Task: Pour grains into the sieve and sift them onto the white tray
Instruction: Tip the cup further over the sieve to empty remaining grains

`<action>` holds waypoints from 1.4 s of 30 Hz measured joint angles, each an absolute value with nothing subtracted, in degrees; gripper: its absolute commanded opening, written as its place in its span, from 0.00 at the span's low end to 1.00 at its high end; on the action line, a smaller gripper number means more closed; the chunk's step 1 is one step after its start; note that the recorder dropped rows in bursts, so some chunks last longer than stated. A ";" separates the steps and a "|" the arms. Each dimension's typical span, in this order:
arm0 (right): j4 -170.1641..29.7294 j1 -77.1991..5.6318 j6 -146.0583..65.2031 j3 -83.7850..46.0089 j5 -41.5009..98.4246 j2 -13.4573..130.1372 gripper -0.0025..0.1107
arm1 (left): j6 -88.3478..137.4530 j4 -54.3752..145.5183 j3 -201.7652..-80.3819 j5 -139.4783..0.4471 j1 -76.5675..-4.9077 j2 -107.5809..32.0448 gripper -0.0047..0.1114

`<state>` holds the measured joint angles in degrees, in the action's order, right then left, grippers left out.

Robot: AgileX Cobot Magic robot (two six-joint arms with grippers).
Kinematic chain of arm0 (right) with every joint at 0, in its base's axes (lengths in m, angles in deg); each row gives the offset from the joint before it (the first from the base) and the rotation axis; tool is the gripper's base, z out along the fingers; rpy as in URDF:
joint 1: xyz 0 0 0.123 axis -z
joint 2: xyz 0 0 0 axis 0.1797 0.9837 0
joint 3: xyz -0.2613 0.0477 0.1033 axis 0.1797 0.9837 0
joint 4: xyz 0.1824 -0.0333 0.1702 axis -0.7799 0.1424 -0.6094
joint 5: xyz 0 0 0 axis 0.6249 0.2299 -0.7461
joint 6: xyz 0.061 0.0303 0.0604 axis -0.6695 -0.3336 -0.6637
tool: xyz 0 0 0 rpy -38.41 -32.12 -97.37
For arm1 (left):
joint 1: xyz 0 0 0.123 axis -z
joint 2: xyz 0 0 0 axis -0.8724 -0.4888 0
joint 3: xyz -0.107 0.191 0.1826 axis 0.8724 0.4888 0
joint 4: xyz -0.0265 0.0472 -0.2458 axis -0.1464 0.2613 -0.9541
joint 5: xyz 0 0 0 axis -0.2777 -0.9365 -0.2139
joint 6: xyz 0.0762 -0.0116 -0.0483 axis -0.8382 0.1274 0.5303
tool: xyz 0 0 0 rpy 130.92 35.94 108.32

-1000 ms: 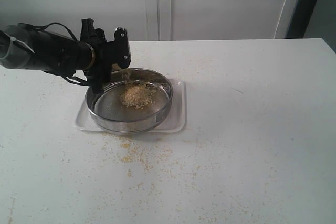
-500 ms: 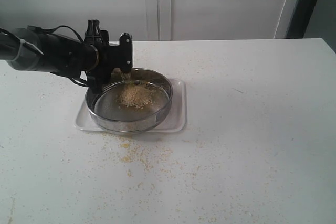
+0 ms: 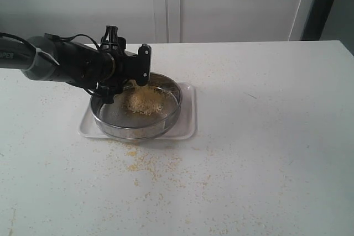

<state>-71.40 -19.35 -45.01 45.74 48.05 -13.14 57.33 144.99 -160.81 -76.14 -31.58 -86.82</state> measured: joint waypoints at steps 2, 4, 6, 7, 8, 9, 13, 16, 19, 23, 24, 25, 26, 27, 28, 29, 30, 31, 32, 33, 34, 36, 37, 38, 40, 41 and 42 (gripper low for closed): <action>-71.40 -19.35 -45.01 45.74 48.05 -13.14 0.02 | 56.61 144.88 -160.81 -76.23 -31.58 -86.82 0.04; -71.40 -19.35 -45.01 45.74 48.05 -13.14 0.02 | 56.03 144.88 -160.81 -76.23 -31.58 -86.82 0.04; -71.40 -19.35 -45.01 45.74 48.05 -13.14 0.02 | 55.77 144.88 -160.81 -76.23 -31.58 -86.82 0.04; -71.40 -19.35 -45.01 45.74 48.05 -13.14 0.02 | 55.64 144.88 -160.81 -76.23 -31.58 -86.82 0.04; -71.40 -19.35 -45.01 45.74 48.05 -13.14 0.02 | 55.52 144.88 -160.81 -76.23 -31.58 -86.82 0.04; -71.40 -19.35 -45.01 45.74 48.05 -13.14 0.02 | 55.42 144.88 -160.81 -76.23 -31.58 -86.82 0.04; -71.40 -19.35 -45.01 45.74 48.05 -13.14 0.02 | 55.42 144.88 -160.81 -77.23 -31.58 -86.82 0.04; -71.40 -19.35 -45.01 45.74 48.05 -13.14 0.02 | 55.30 144.88 -160.81 -77.65 -31.58 -86.71 0.04; -71.40 -19.35 -45.01 45.74 48.05 -13.14 0.02 | 55.07 144.78 -160.81 -77.65 -31.46 -86.71 0.04; -71.40 -19.35 -45.01 45.74 48.05 -13.14 0.02 | 54.97 144.78 -160.81 -77.65 -31.46 -86.64 0.04; -71.40 -19.35 -45.01 45.74 48.05 -13.14 0.02 | 54.97 144.78 -160.81 -77.65 -31.46 -86.64 0.04; -71.40 -19.35 -45.01 45.74 48.05 -13.14 0.02 | 54.97 144.78 -160.81 -77.65 -31.46 -86.64 0.04; -71.40 -19.35 -45.01 45.74 48.05 -13.14 0.02 | 54.97 144.78 -160.81 -77.65 -31.46 -86.64 0.04; -71.40 -19.35 -45.01 45.74 48.05 -13.14 0.02 | 54.97 144.78 -160.81 -77.79 -31.33 -86.64 0.04; -71.40 -19.35 -45.01 45.74 48.05 -13.14 0.02 | 54.97 144.78 -160.81 -78.21 -31.22 -86.64 0.04; -71.40 -19.35 -45.01 45.74 48.05 -13.14 0.02 | 54.82 144.78 -160.81 -78.73 -30.92 -86.64 0.04; -71.40 -19.35 -45.01 45.74 48.05 -13.14 0.02 | 54.58 144.78 -160.81 -79.38 -30.66 -86.64 0.04; -71.40 -19.35 -45.01 45.74 48.05 -13.14 0.02 | 54.19 144.78 -160.81 -79.80 -30.42 -86.64 0.04; -71.40 -19.35 -45.01 45.74 48.05 -13.14 0.02 | 54.05 144.78 -160.81 -80.20 -30.15 -86.64 0.04; -71.40 -19.35 -45.01 45.74 48.05 -13.14 0.02 | 53.83 144.78 -160.81 -80.35 -29.92 -86.64 0.04; -71.40 -19.35 -45.01 45.74 48.05 -13.14 0.02 | 53.65 144.78 -160.81 -80.48 -29.68 -86.64 0.04; -71.40 -19.35 -45.01 45.74 48.05 -13.14 0.02 | 53.53 144.78 -160.81 -80.48 -29.44 -86.64 0.04; -71.40 -19.35 -45.01 45.74 48.05 -13.14 0.02 | 53.49 144.78 -160.81 -80.48 -29.35 -86.64 0.04; -71.40 -19.35 -45.01 45.74 48.05 -13.14 0.02 | 53.25 144.78 -160.81 -80.62 -29.35 -86.64 0.04; -71.40 -19.35 -45.01 45.74 48.05 -13.14 0.02 | 52.24 144.78 -160.81 -81.40 -29.35 -86.64 0.04; -71.40 -19.35 -45.01 45.74 48.05 -13.14 0.02 | 51.80 144.78 -160.81 -81.66 -29.35 -86.64 0.04; -71.40 -19.35 -45.01 45.74 48.05 -13.14 0.02 | 51.45 144.78 -160.81 -81.83 -29.35 -86.64 0.04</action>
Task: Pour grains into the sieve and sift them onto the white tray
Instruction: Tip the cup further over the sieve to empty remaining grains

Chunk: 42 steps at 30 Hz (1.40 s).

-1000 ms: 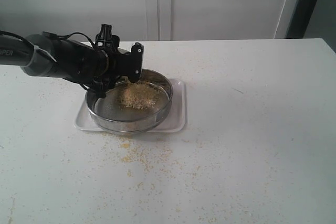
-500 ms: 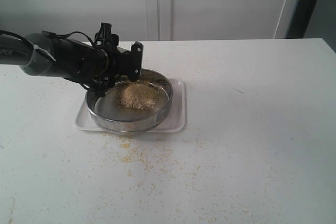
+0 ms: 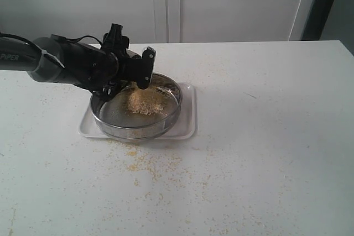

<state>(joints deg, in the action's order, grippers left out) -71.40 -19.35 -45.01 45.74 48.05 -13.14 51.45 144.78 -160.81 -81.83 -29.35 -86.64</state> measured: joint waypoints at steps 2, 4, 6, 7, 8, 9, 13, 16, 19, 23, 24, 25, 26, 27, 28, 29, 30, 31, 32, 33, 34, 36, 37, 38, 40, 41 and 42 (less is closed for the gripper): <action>-71.40 -19.35 -45.01 45.74 48.05 -13.14 0.02 | 50.93 144.78 -160.81 -81.97 -29.35 -86.64 0.04; -71.40 -19.35 -45.01 45.74 48.05 -13.14 0.02 | 50.68 144.78 -160.81 -81.97 -29.35 -86.64 0.04; -71.40 -19.35 -45.01 45.74 48.05 -13.14 0.02 | 50.56 144.78 -160.81 -81.97 -29.35 -86.64 0.04; -71.40 -19.35 -45.01 45.74 48.05 -13.14 0.02 | 50.56 144.78 -160.81 -81.97 -29.35 -86.64 0.04; -71.40 -19.35 -45.01 45.74 48.05 -13.14 0.02 | 50.56 144.78 -160.81 -81.97 -29.35 -86.64 0.04; -71.40 -19.35 -45.01 45.74 48.05 -13.14 0.02 | 50.56 144.78 -160.81 -81.97 -29.35 -86.64 0.04; -71.40 -19.35 -45.01 45.74 48.05 -13.14 0.02 | 47.61 144.78 -160.81 -82.55 -29.35 -86.64 0.04; -71.40 -19.35 -45.01 45.74 48.05 -13.14 0.02 | 45.82 144.78 -160.81 -84.13 -29.35 -86.64 0.04; -71.40 -19.35 -45.01 45.74 48.05 -13.14 0.02 | 44.98 144.78 -160.81 -84.65 -29.35 -86.64 0.04; -71.40 -19.35 -45.01 45.74 48.05 -13.14 0.02 | 43.47 144.78 -160.81 -84.96 -29.35 -86.64 0.04; -71.40 -19.35 -45.01 45.74 48.05 -13.14 0.02 | 43.22 144.78 -160.81 -85.06 -29.35 -86.64 0.04; -71.40 -19.35 -45.01 45.74 48.05 -13.14 0.02 | 42.74 144.78 -160.81 -85.17 -29.35 -86.64 0.04; -71.40 -19.35 -45.01 45.74 48.05 -13.14 0.02 | 42.15 144.78 -160.81 -85.19 -29.35 -86.64 0.04; -71.40 -19.35 -45.01 45.74 48.05 -13.14 0.02 | 41.59 144.78 -160.81 -85.47 -29.31 -86.64 0.04; -71.40 -19.35 -45.01 45.74 48.05 -13.14 0.02 | 40.96 144.78 -160.81 -85.93 -29.07 -86.64 0.04; -71.40 -19.35 -45.01 45.74 48.05 -13.14 0.02 | 40.37 144.78 -160.81 -86.33 -28.94 -86.64 0.04; -71.40 -19.35 -45.01 45.74 48.05 -13.14 0.02 | 39.69 144.78 -160.81 -86.61 -28.71 -86.64 0.04; -71.40 -19.35 -45.01 45.74 48.05 -13.14 0.02 | 39.05 144.78 -160.81 -86.89 -28.47 -86.64 0.04; -71.40 -19.35 -45.01 45.74 48.05 -13.14 0.02 | 38.46 144.78 -160.81 -86.89 -28.31 -86.64 0.04; -71.40 -19.35 -45.01 45.74 48.05 -13.14 0.02 | 38.05 144.78 -160.81 -87.03 -28.06 -86.64 0.04; -71.40 -19.35 -45.01 45.74 48.05 -13.14 0.02 | 37.54 144.78 -160.81 -87.39 -27.90 -86.64 0.04; -71.40 -19.35 -45.01 45.74 48.05 -13.14 0.02 | 36.84 144.78 -160.81 -87.85 -27.52 -86.64 0.04; -71.40 -19.35 -45.01 45.74 48.05 -13.14 0.02 | 36.53 144.78 -160.81 -88.15 -27.38 -86.59 0.04; -71.40 -19.35 -45.01 45.74 48.05 -13.14 0.02 | 36.02 144.78 -160.81 -88.53 -27.26 -86.59 0.04; -71.40 -19.35 -45.01 45.74 48.05 -13.14 0.02 | 35.07 144.78 -160.81 -89.29 -26.91 -86.59 0.04; -71.40 -19.35 -45.01 45.74 48.05 -13.14 0.02 | 34.54 144.78 -160.81 -89.71 -26.78 -86.59 0.04; -71.40 -19.35 -45.01 45.74 48.05 -13.14 0.02 | 34.43 144.78 -160.81 -90.06 -26.67 -86.59 0.04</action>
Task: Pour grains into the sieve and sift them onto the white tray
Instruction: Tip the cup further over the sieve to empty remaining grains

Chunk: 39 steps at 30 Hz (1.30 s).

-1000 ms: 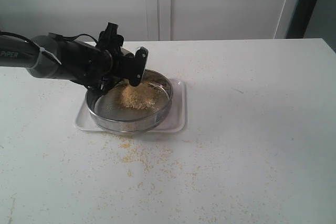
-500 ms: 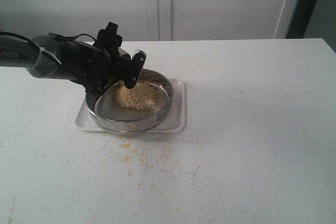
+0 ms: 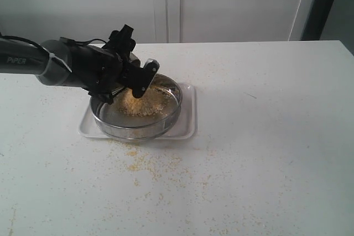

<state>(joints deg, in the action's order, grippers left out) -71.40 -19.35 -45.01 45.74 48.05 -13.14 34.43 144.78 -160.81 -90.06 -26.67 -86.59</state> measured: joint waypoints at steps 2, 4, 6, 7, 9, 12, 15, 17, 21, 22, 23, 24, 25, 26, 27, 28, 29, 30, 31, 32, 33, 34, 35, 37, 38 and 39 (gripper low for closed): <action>-71.40 -19.35 -45.01 45.74 48.05 -13.14 0.02 | 33.84 144.78 -160.81 -90.89 -26.32 -86.59 0.04; -71.40 -19.35 -45.01 45.74 48.05 -13.14 0.02 | 33.19 144.78 -160.81 -91.81 -25.90 -86.59 0.04; -71.40 -19.35 -45.01 45.74 48.05 -13.14 0.02 | 32.79 144.78 -160.81 -92.52 -25.51 -86.59 0.04; -71.40 -19.35 -45.01 45.74 48.05 -13.14 0.02 | 32.77 144.78 -160.81 -92.81 -25.41 -86.59 0.04; -71.40 -19.35 -45.01 45.74 48.05 -13.14 0.02 | 32.22 144.78 -160.81 -93.74 -25.02 -86.59 0.04; -71.40 -19.35 -45.01 45.74 48.05 -13.14 0.02 | 31.57 144.78 -160.81 -95.24 -24.48 -86.59 0.04; -71.40 -19.35 -45.01 45.74 48.05 -13.14 0.02 | 31.16 144.78 -160.81 -96.42 -24.36 -86.59 0.04; -71.40 -19.35 -45.01 45.74 48.05 -13.14 0.02 | 30.62 144.78 -160.81 -96.72 -24.36 -86.59 0.04; -71.40 -19.35 -45.01 45.74 48.05 -13.14 0.02 | 27.02 144.67 -160.81 -97.07 -24.14 -86.59 0.04; -71.40 -19.35 -45.01 45.74 48.05 -13.14 0.02 | 25.85 144.67 -160.81 -97.19 -24.01 -86.59 0.04; -71.40 -19.35 -45.01 45.74 48.05 -13.14 0.02 | 24.85 144.67 -160.81 -97.19 -23.89 -86.59 0.04; -71.40 -19.35 -45.01 45.74 48.05 -13.14 0.02 | 23.98 144.67 -160.81 -97.05 -23.89 -86.59 0.04; -71.40 -19.35 -45.01 45.74 48.05 -13.14 0.02 | 23.36 144.67 -160.81 -96.81 -23.80 -86.59 0.04; -71.40 -19.35 -45.01 45.74 48.05 -13.14 0.02 | 22.91 144.67 -160.81 -96.68 -23.65 -86.59 0.04; -71.40 -19.35 -45.01 45.74 48.05 -13.14 0.02 | 22.61 144.67 -160.81 -96.66 -23.51 -86.59 0.04; -71.40 -19.35 -45.01 45.74 48.05 -13.14 0.02 | 22.48 144.67 -160.81 -96.80 -23.36 -86.59 0.04; -71.40 -19.35 -45.01 45.74 48.05 -13.14 0.02 | 22.17 144.67 -160.81 -97.24 -23.27 -86.59 0.04; -71.40 -19.35 -45.01 45.74 48.05 -13.14 0.02 | 21.84 144.67 -160.81 -98.00 -22.98 -86.59 0.04; -71.40 -19.35 -45.01 45.74 48.05 -13.14 0.02 | 21.38 144.67 -160.81 -98.56 -22.85 -86.59 0.04; -71.40 -19.35 -45.01 45.74 48.05 -13.14 0.02 | 20.72 144.67 -160.81 -99.18 -22.69 -86.59 0.04; -71.40 -19.35 -45.01 45.74 48.05 -13.14 0.02 | 19.88 144.67 -160.81 -99.47 -22.54 -86.59 0.04; -71.40 -19.35 -45.01 45.74 48.05 -13.14 0.02 | 19.07 144.67 -160.81 -99.71 -22.26 -86.59 0.04; -71.40 -19.35 -45.01 45.74 48.05 -13.14 0.02 | 18.60 144.67 -160.81 -99.99 -21.99 -86.59 0.04; -71.40 -19.35 -45.01 45.74 48.05 -13.14 0.02 | 18.19 144.67 -160.81 -99.99 -21.56 -86.59 0.04; -71.40 -19.35 -45.01 45.74 48.05 -13.14 0.02 | 17.94 144.67 -160.81 -100.11 -21.34 -86.59 0.04; -71.40 -19.35 -45.01 45.74 48.05 -13.14 0.02 | 17.80 144.67 -160.81 -100.25 -21.20 -86.59 0.04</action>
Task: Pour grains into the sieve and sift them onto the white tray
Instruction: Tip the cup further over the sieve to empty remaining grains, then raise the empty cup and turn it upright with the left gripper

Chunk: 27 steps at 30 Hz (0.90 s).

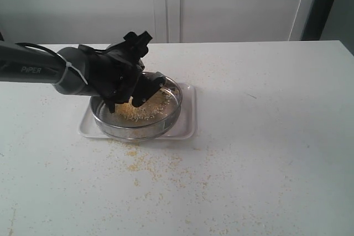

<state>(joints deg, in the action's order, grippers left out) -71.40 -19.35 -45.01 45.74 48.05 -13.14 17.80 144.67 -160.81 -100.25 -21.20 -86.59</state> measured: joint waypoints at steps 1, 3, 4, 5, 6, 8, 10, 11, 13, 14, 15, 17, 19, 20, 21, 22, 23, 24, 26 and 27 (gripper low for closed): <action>-71.40 -19.35 -45.01 45.74 48.05 -13.14 0.02 | 17.80 144.67 -160.81 -100.34 -21.03 -86.59 0.04; -71.40 -19.35 -45.01 45.74 48.05 -13.14 0.02 | 17.80 144.67 -160.81 -100.06 -20.95 -86.59 0.04; -71.40 -19.35 -45.01 45.74 48.05 -13.14 0.02 | 17.80 144.67 -160.81 -100.06 -20.95 -86.59 0.04; -71.40 -19.35 -45.01 45.74 48.05 -13.14 0.02 | 17.80 144.67 -160.81 -100.60 -20.95 -86.59 0.04; -71.40 -19.35 -45.01 45.74 48.05 -13.14 0.02 | 17.80 144.67 -160.81 -101.89 -20.95 -86.59 0.04; -71.40 -19.35 -45.01 45.74 48.05 -13.14 0.02 | 17.98 144.67 -160.81 -105.54 -20.53 -86.46 0.04; -71.40 -19.35 -45.01 45.74 48.05 -13.14 0.02 | 19.31 144.56 -160.81 -106.31 -20.36 -86.07 0.04; -71.40 -19.35 -45.01 45.74 48.05 -13.14 0.02 | 19.07 144.11 -160.81 -105.99 -20.36 -85.72 0.04; -71.40 -19.35 -45.01 45.74 48.05 -13.14 0.02 | 16.91 142.15 -160.84 -105.99 -20.36 -85.48 0.04; -71.40 -19.35 -45.01 45.74 48.05 -13.14 0.02 | 15.71 141.05 -160.84 -106.89 -20.25 -85.48 0.04; -71.40 -19.35 -45.01 45.74 48.05 -13.14 0.02 | 15.46 140.24 -160.84 -107.93 -20.12 -85.48 0.04; -71.40 -19.35 -45.01 45.74 48.05 -13.14 0.02 | 16.09 138.01 -160.84 -108.18 -20.11 -85.48 0.04; -71.40 -19.35 -45.01 45.74 48.05 -13.14 0.02 | 14.94 135.70 -160.84 -107.53 -20.22 -85.48 0.04; -71.40 -19.35 -45.14 45.74 48.05 -13.14 0.02 | 14.15 134.43 -160.84 -108.37 -20.04 -85.48 0.04; -71.40 -19.35 -45.15 45.74 48.05 -13.14 0.02 | 14.13 133.75 -160.84 -109.71 -19.67 -85.48 0.04; -71.40 -19.35 -45.41 45.74 48.05 -13.14 0.02 | 14.75 133.18 -160.84 -111.09 -19.18 -85.58 0.04; -71.40 -19.35 -45.49 45.74 48.05 -13.14 0.02 | 15.57 132.76 -160.84 -111.07 -18.86 -85.58 0.04; -71.40 -19.35 -45.49 45.74 48.05 -13.14 0.02 | 15.93 132.66 -160.84 -110.17 -18.72 -85.44 0.04; -71.40 -19.35 -45.57 45.74 48.05 -13.14 0.02 | 16.07 132.36 -160.84 -109.60 -18.23 -85.44 0.04; -71.40 -19.35 -45.57 45.74 48.05 -13.14 0.02 | 16.88 132.26 -160.84 -110.42 -17.96 -85.34 0.04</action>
